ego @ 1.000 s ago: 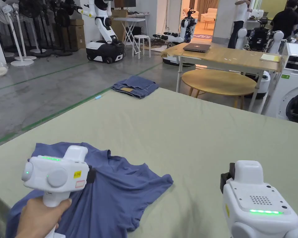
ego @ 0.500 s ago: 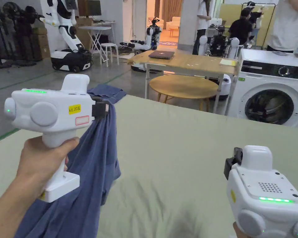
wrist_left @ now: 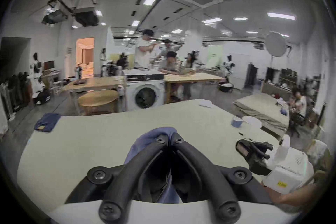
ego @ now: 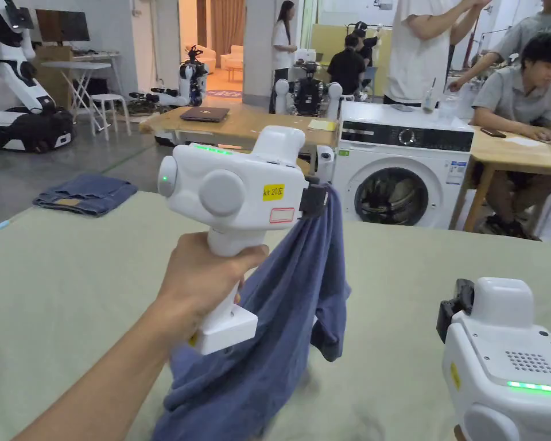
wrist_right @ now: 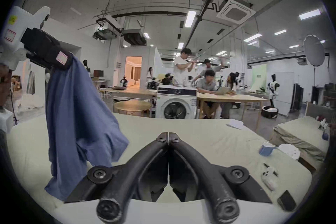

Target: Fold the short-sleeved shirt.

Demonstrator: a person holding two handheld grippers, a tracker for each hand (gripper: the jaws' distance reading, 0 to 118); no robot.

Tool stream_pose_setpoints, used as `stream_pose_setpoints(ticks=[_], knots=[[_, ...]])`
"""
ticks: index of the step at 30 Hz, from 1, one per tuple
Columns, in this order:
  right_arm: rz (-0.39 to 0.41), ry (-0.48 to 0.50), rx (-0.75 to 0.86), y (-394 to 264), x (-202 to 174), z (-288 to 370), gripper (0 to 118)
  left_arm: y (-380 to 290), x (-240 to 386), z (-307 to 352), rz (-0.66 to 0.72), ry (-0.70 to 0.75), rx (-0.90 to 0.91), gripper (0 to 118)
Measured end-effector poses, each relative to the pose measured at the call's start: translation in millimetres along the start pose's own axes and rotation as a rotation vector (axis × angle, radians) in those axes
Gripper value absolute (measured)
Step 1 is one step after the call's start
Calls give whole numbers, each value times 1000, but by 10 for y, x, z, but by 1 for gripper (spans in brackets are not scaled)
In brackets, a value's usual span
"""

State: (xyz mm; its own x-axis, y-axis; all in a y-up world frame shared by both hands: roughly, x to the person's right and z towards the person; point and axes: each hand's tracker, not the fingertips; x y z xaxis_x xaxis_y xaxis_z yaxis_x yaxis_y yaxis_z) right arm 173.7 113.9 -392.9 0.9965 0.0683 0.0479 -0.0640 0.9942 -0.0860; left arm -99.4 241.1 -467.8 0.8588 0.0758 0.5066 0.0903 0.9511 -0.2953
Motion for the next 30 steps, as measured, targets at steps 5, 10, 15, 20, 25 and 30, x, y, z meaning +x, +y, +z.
stream_pose_setpoints(ticks=[5, 10, 15, 20, 25, 30], knots=[[20, -92, -15, -65, 528, 160, 0, -286, 626, -658, 12, -147, -83, 0], [16, -148, -61, -232, 853, 282, 0, -838, 1033, -1074, 36, -222, -207, 0], [-6, -166, -113, -413, 960, 312, 0, -1279, 1096, -1193, 110, -240, -268, 0], [-19, -146, -135, -466, 892, 287, 0, -1387, 873, -990, 185, -202, -245, 46], [-24, -105, -124, -422, 722, 274, 0, -1436, 479, -525, 265, -55, -141, 65], [-32, -66, -115, -403, 523, 253, 0, -1635, 159, 1, 281, 86, -64, 35]])
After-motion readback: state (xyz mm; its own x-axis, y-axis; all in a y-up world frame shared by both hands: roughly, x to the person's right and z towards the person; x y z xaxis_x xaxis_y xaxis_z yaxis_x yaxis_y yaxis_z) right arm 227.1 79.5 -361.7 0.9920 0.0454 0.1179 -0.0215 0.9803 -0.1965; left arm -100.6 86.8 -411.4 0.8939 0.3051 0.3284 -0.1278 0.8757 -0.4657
